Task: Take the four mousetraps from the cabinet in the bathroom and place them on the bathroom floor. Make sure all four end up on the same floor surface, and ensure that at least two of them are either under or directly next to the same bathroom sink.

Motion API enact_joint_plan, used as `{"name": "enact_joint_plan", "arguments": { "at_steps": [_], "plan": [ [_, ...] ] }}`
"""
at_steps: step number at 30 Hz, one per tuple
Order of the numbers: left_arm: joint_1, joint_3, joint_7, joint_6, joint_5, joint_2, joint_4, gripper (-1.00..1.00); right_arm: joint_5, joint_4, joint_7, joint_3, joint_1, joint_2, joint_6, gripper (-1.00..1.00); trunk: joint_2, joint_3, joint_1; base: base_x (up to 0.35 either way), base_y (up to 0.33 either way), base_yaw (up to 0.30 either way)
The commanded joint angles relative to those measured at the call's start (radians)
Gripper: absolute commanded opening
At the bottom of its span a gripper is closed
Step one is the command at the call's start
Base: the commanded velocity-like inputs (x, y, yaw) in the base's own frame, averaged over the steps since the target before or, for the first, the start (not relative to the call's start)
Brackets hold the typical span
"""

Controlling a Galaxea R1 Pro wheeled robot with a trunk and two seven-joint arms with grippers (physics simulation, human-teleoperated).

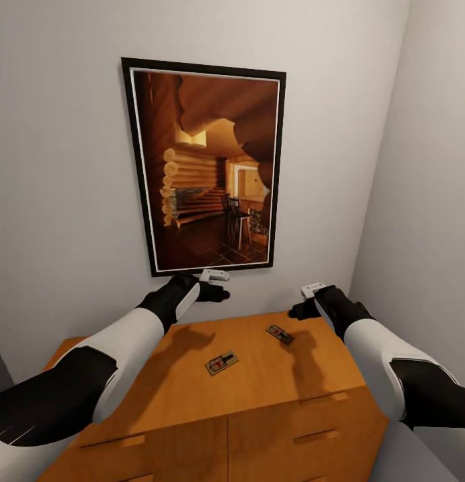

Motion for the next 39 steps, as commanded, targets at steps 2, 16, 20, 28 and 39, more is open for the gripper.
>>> {"name": "enact_joint_plan", "arguments": {
  "at_steps": [2,16,20,28,39],
  "plan": [
    [-0.001,-0.007,0.002,0.004,0.010,0.001,0.001,1.00,0.011,-0.002,0.017,-0.005,-0.001,0.004,0.004,1.00,-0.001,-0.002,0.000,0.000,0.000,0.000],
    [-0.001,-0.007,0.002,-0.004,0.011,0.000,0.060,1.00,0.010,-0.001,0.076,-0.004,-0.001,0.014,0.003,1.00,-0.001,-0.002,0.000,0.000,0.000,0.000],
    [-0.001,-0.007,0.002,-0.004,0.010,0.000,0.072,1.00,0.010,-0.001,0.078,-0.004,-0.001,0.014,0.002,1.00,-0.001,-0.002,0.000,0.000,0.000,0.000],
    [-0.001,-0.007,0.003,0.002,0.007,-0.002,0.078,1.00,0.010,-0.002,0.076,-0.006,-0.001,0.012,0.002,1.00,-0.001,-0.002,0.000,0.000,0.000,0.000],
    [-0.001,-0.006,0.004,0.001,0.008,-0.002,0.079,1.00,0.011,-0.002,0.075,-0.015,-0.001,0.010,0.003,1.00,-0.001,-0.002,0.000,0.000,0.000,0.000]
  ]
}}
